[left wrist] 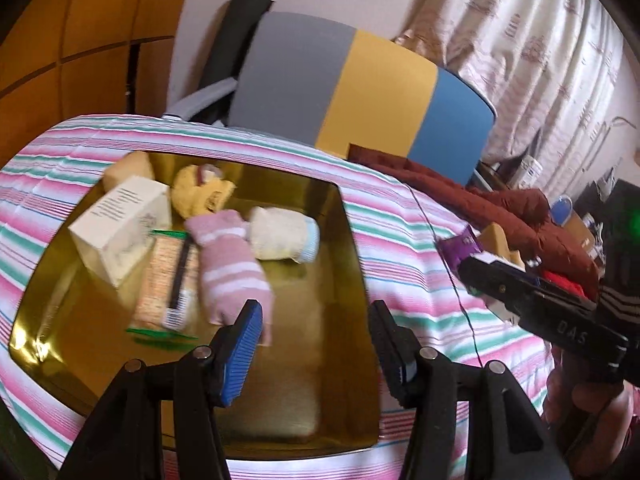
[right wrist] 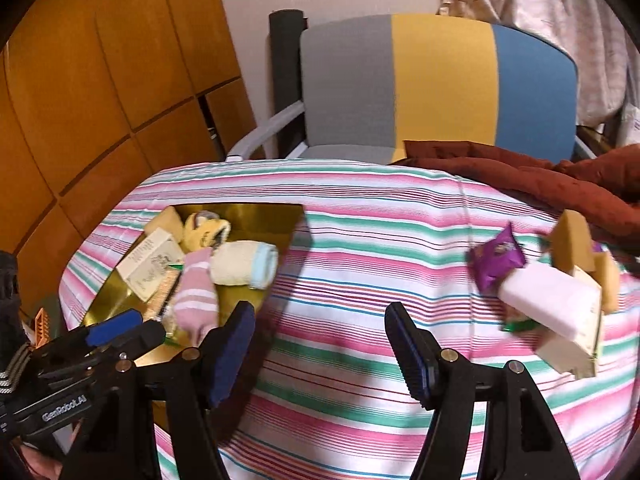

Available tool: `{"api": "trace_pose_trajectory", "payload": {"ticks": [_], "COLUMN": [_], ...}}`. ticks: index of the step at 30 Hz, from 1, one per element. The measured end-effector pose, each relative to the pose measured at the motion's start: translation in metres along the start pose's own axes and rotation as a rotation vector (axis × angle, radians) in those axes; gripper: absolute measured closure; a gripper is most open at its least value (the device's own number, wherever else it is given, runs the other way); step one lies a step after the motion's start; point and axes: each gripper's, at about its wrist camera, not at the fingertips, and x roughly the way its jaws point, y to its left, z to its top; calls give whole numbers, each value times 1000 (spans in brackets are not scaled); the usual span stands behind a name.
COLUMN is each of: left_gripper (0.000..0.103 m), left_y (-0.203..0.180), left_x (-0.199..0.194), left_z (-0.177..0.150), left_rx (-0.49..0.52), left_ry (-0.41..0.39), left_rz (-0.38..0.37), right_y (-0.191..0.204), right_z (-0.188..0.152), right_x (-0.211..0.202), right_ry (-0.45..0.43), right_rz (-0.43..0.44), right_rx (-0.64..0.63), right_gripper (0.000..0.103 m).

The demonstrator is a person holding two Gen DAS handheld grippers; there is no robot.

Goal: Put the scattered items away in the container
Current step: 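Move both grippers back toward the remaining items on the bed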

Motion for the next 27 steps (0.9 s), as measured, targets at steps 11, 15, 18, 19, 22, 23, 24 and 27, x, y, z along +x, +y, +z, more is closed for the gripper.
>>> {"api": "trace_pose_trajectory", "payload": {"ticks": [11,15,18,19,22,23,24,27], "left_gripper": [37,37,37,37,37,37,37,37], "left_y": [-61,-83,-96,-100,-108,-110,-112,-117], "left_x": [17,23,27,28,30,31,32,34], "left_z": [-11,-19,-26,-28,-34,-36,-37,-40], "left_rx": [94,140,167,174,195,201,204,209], "left_ry": [64,89,108,115,131,135,138,145], "left_rz": [-76,-109,-132,-136,-148,-148,-149,-156], "right_y": [-63,-91,-120,-130,-169,-185,-194,-236], "right_z": [-10,-14,-19,-20,-22,-23,-23,-26], "right_x": [-19,-29,-35,-37,-40,-42,-43,-44], "right_ry": [0,-3,7,13,34,35,35,52], "right_rz": [-99,-138,-175,-185,-228,-248,-260,-305], "right_rx": [35,70,102,119,200,235,255,368], "right_gripper": [32,32,32,32,32,32,32,31]}}
